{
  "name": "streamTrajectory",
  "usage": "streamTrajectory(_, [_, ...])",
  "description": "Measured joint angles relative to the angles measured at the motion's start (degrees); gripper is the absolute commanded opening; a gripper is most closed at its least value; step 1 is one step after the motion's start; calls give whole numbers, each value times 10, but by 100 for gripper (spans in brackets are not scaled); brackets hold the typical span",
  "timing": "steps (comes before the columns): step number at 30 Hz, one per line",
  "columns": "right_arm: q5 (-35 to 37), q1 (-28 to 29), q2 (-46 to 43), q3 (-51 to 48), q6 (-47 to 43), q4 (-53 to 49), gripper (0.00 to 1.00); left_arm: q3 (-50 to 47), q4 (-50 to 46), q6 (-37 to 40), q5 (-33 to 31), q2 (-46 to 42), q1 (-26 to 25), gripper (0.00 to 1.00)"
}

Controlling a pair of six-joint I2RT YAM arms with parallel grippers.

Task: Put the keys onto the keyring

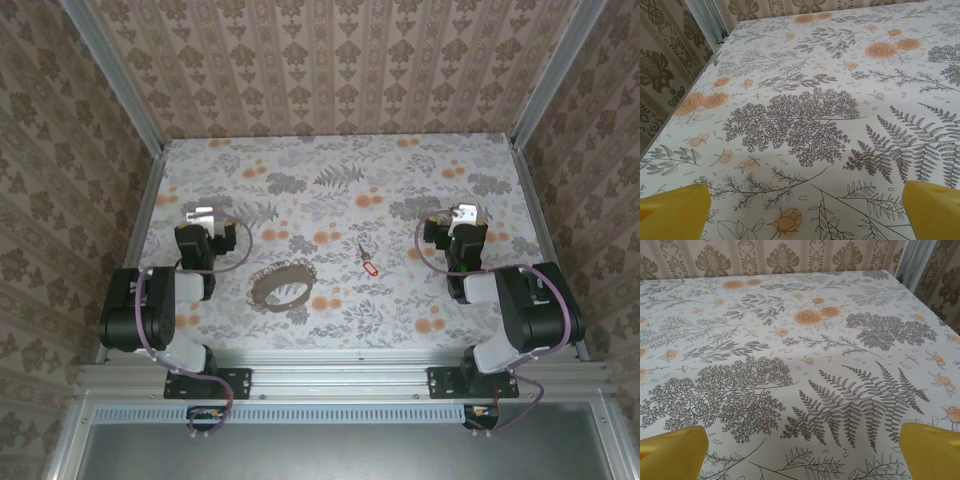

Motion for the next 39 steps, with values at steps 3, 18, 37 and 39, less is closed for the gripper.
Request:
streamTrajectory(3, [0, 0, 0, 0, 0, 0, 100, 0, 0, 0, 0, 0, 0, 100])
streamTrajectory(18, [-15, -8, 0, 0, 2, -8, 100, 0, -3, 0, 0, 0, 0, 100])
streamTrajectory(37, [-34, -38, -250, 79, 122, -203, 100, 152, -279, -22, -26, -154, -15, 97])
streamTrajectory(39, [-66, -57, -279, 103, 171, -233, 98, 203, -349, -42, -30, -162, -30, 98])
